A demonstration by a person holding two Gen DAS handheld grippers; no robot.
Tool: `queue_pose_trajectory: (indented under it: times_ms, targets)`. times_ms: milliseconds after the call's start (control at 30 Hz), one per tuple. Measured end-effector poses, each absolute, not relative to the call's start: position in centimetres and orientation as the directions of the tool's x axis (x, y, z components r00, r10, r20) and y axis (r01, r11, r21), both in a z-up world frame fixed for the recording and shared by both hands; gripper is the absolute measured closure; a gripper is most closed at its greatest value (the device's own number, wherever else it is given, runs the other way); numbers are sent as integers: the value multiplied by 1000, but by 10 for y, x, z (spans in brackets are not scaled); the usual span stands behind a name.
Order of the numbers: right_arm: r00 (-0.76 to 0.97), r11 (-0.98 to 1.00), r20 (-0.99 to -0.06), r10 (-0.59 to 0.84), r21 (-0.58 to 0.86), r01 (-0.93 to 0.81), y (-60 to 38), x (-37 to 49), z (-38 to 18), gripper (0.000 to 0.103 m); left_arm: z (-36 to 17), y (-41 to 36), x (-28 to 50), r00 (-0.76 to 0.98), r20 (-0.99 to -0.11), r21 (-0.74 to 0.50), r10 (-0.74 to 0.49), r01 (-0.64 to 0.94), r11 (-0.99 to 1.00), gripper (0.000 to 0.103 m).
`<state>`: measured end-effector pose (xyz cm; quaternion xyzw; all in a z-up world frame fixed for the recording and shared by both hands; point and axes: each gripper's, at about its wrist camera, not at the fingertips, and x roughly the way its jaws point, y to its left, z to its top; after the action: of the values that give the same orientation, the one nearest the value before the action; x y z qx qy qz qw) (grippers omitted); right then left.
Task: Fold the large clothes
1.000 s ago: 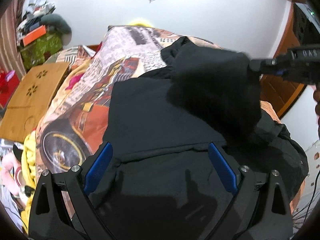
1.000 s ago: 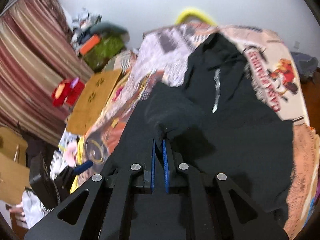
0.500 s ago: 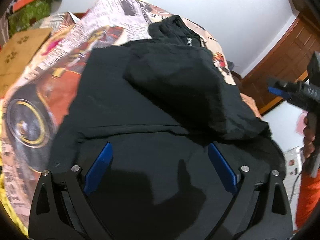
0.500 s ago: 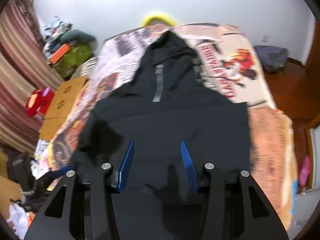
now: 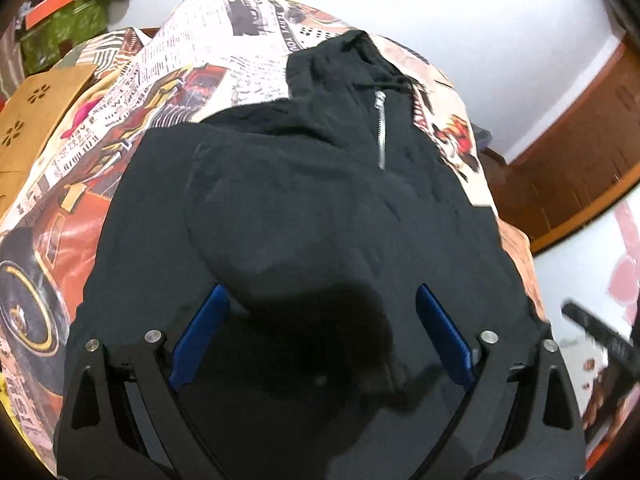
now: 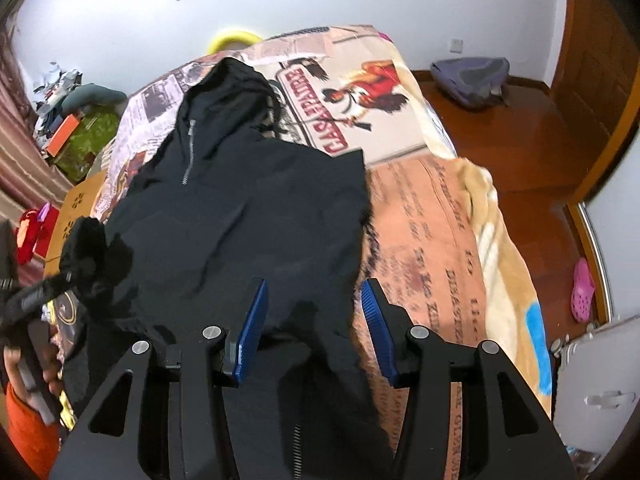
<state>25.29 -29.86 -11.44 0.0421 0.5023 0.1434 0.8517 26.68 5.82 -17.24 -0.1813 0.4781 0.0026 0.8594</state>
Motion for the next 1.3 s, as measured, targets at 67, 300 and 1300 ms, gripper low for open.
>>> queue_pose_trajectory:
  times_ms: [67, 300, 1300]
  targets:
    - [449, 954, -845, 291, 225, -197, -304, 252, -117, 58, -168, 58, 275, 571, -819, -205, -50, -211, 956, 34]
    - [474, 953, -830, 293, 212, -217, -304, 254, -111, 58, -122, 40, 290, 679, -734, -16, 24, -53, 998, 90]
    - [384, 945, -893, 234, 116, -306, -250, 249, -156, 48, -228, 166, 186, 506, -858, -21, 91, -211, 977, 25]
